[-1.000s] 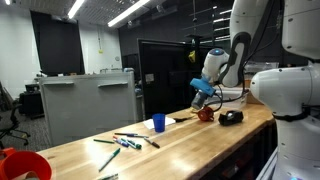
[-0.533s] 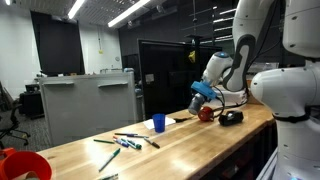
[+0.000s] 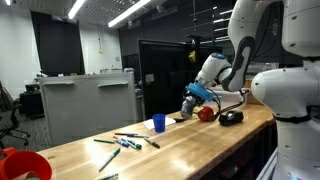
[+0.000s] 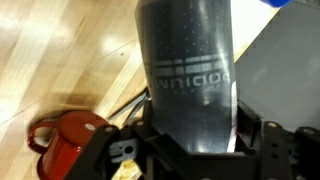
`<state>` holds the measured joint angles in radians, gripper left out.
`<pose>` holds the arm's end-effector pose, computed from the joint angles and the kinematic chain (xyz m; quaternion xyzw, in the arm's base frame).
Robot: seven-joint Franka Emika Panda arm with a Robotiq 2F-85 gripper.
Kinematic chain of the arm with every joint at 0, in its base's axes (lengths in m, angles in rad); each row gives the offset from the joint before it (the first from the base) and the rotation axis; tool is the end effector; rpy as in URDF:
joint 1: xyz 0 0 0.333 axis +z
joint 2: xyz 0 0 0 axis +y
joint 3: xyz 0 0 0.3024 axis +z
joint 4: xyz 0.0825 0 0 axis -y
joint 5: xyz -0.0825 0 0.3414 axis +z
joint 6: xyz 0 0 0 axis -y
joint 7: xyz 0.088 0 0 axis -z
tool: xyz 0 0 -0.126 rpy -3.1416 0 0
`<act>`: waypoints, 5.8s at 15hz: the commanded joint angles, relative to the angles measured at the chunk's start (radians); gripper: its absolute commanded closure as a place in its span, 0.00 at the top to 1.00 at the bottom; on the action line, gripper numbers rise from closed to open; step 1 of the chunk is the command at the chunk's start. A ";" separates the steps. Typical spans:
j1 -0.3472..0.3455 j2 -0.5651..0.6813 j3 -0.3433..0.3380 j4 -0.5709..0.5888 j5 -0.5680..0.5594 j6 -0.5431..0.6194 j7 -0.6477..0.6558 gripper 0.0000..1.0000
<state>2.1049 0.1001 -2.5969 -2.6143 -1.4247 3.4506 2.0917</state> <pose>0.3994 -0.0775 0.3372 -0.8146 0.4696 -0.3066 0.1479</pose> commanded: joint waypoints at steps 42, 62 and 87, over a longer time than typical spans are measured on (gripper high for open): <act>-0.111 -0.204 0.040 0.028 -0.695 0.013 0.518 1.00; -0.922 -0.325 0.597 0.141 -0.954 0.011 0.497 1.00; -1.176 -0.300 1.036 0.051 -1.181 0.027 0.493 0.00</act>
<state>0.9700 -0.2471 -1.5633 -2.5781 -2.6058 3.4505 2.5678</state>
